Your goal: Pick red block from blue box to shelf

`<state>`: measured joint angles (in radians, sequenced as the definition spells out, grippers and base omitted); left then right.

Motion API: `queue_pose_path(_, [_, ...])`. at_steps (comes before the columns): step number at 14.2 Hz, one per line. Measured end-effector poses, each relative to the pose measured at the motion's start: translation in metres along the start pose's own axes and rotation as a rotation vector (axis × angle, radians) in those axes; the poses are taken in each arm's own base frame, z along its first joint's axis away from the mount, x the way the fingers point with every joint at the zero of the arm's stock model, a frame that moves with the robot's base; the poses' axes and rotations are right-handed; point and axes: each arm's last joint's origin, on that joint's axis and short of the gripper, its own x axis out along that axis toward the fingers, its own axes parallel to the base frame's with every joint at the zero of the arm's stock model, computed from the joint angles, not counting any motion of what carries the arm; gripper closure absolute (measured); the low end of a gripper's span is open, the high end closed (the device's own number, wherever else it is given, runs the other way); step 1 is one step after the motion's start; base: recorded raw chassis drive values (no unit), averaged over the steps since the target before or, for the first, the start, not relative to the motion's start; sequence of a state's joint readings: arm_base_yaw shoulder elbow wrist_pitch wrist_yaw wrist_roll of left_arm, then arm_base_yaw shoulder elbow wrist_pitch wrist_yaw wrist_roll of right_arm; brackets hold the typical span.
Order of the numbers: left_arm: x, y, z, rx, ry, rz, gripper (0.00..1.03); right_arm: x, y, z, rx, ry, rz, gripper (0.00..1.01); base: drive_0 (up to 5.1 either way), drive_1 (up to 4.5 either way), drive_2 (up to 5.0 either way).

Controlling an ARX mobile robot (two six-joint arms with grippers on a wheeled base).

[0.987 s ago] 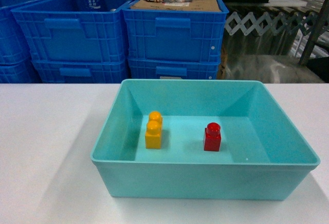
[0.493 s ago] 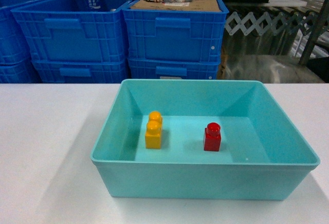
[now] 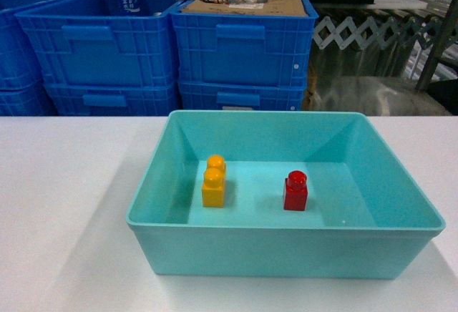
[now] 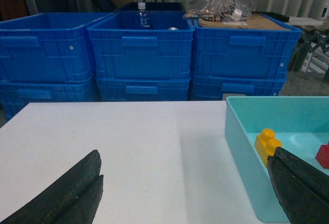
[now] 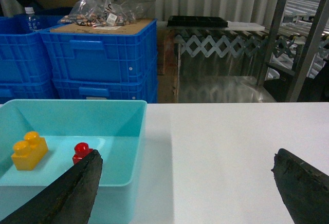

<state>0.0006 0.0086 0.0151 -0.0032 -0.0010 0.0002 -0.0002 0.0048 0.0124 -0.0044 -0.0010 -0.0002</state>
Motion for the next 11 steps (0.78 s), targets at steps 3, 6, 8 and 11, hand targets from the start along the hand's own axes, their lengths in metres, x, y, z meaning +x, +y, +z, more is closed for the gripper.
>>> queue_pose_path(3, [0.0,0.0,0.0,0.0,0.0,0.0,0.05,0.0,0.0,0.0,0.0,0.0,0.0,0.03,0.0,0.0,0.0])
queue_pose_path(6, [0.0,0.0,0.0,0.0,0.0,-0.001,0.05,0.013,0.015,0.011,-0.015,0.192,0.29,0.03,0.0,0.0,0.0])
queue_pose_path(8, [0.0,0.0,0.0,0.0,0.0,0.0,0.05,0.038,0.03,0.037,0.028,0.218,0.366,0.03,0.0,0.0,0.0])
queue_pose_path(11, [0.0,0.0,0.0,0.0,0.0,0.0,0.05,0.097,0.064,0.048,0.018,0.352,0.39,0.03,0.0,0.0,0.0])
